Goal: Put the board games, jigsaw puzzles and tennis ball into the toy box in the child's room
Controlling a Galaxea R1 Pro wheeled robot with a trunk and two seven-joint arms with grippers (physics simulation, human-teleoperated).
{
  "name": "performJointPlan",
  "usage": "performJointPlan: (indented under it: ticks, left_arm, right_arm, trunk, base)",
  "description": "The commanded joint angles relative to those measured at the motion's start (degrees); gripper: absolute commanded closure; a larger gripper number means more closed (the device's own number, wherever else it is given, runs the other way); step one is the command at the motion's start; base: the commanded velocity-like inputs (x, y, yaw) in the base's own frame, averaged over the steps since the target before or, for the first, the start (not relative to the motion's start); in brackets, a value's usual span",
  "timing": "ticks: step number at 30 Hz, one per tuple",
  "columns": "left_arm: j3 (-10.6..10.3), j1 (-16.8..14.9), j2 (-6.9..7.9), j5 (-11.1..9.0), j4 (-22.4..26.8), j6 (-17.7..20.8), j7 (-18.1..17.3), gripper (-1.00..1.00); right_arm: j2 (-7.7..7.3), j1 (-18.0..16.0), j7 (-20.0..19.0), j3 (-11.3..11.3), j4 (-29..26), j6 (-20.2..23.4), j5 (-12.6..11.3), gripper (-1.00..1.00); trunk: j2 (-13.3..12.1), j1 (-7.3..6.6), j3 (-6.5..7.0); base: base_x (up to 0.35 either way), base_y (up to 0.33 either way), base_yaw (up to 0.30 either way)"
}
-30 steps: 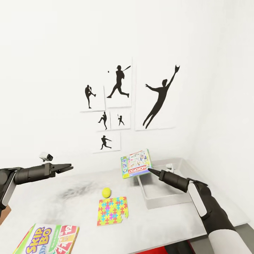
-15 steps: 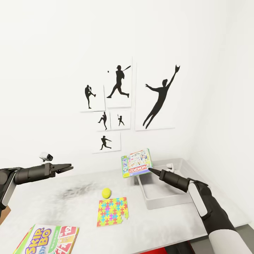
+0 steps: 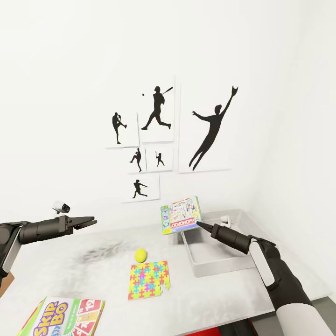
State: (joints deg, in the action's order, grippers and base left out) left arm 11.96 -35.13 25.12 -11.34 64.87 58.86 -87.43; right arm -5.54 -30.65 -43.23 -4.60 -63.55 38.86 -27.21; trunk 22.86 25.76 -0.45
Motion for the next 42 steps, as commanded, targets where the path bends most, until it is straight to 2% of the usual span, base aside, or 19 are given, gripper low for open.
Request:
performJointPlan:
  ticks: [1, 7, 13, 15, 16, 17, 19, 21, 24, 26, 28, 30, 42]
  left_arm:
    - [-0.01, -0.02, 0.01, 0.00, -0.01, 0.61, -0.20, -1.00]
    - [-0.01, 0.00, 0.01, 0.06, -0.01, 0.58, -0.13, -1.00]
    - [-0.01, -0.02, 0.01, 0.06, -0.01, 0.56, -0.12, -1.00]
    - [-0.01, -0.02, 0.01, -0.02, -0.01, 0.56, -0.15, -1.00]
    - [-0.01, -0.02, 0.01, -0.05, -0.01, 0.56, -0.14, -1.00]
    - [-0.03, -0.02, 0.01, -0.06, -0.01, 0.56, -0.14, -1.00]
    - [-0.08, -0.01, 0.01, -0.08, -0.01, 0.56, -0.15, -1.00]
    - [-0.09, -0.01, 0.00, -0.09, -0.01, 0.56, -0.13, -1.00]
    - [-0.45, -0.01, -0.13, -0.09, -0.01, 0.56, -0.12, -1.00]
    - [-0.86, 0.01, -0.15, -0.09, 0.02, 0.56, -0.11, -1.00]
    - [-1.00, 0.01, -0.16, -0.09, 0.00, 0.56, -0.13, -1.00]
    - [-1.04, 0.00, -0.16, -0.09, 0.04, 0.56, -0.16, -1.00]
    - [-1.07, -0.02, -0.16, -0.09, 0.17, 0.57, -0.20, -1.00]
  right_arm:
    - [0.00, -0.03, -0.10, -0.13, 0.01, 0.37, -0.22, 1.00]
    - [0.00, -0.03, -0.39, -0.66, 0.17, 0.35, -0.28, 1.00]
    - [-0.01, 0.03, -0.79, -3.93, 0.36, 0.60, -0.33, 1.00]
    - [0.00, 0.02, -1.30, -6.16, 0.44, 0.75, -0.37, 1.00]
    - [0.00, 0.04, -1.82, -8.24, 0.57, 0.81, -0.38, 1.00]
    - [0.00, 0.05, -1.93, -8.94, 0.68, 0.82, -0.38, 1.00]
    - [0.00, 0.04, -2.24, -12.25, 1.58, 1.25, -0.39, 1.00]
    - [-0.04, 0.00, -2.19, -14.56, 1.99, 3.37, -0.37, 1.00]
    - [-0.19, -0.33, -1.44, -17.74, 2.20, 8.84, 0.14, 1.00]
    - [-1.04, -0.66, 0.69, -19.38, 2.19, 10.73, 0.22, 1.00]
    - [-2.29, -0.71, 2.91, -20.05, 2.23, 12.01, -0.11, 1.00]
    - [-2.86, -0.57, 3.84, -20.26, 2.21, 12.56, -0.21, 1.00]
    - [-3.19, -0.13, 4.20, -20.45, 2.20, 12.82, -0.31, 1.00]
  trunk:
    - [0.06, 0.03, -0.05]
    - [0.06, 0.03, -0.05]
    - [0.06, 0.03, -0.05]
    - [0.06, 0.03, -0.05]
    - [0.06, 0.03, -0.05]
    - [0.06, 0.03, -0.05]
    - [0.06, 0.03, -0.05]
    - [0.06, 0.03, -0.05]
    - [0.06, 0.03, -0.05]
    - [0.06, 0.03, -0.05]
    - [0.06, 0.03, -0.05]
    - [0.06, 0.03, -0.05]
    - [0.06, 0.03, -0.05]
  base:
    - [0.000, 0.000, 0.000]
    - [0.000, 0.000, 0.000]
    - [0.000, 0.000, 0.000]
    - [0.000, 0.000, 0.000]
    - [0.000, 0.000, 0.000]
    - [0.000, 0.000, 0.000]
    - [0.000, 0.000, 0.000]
    - [0.000, 0.000, 0.000]
    - [0.000, 0.000, 0.000]
    - [0.000, 0.000, 0.000]
    - [0.000, 0.000, 0.000]
    - [0.000, 0.000, 0.000]
    - [0.000, 0.000, -0.123]
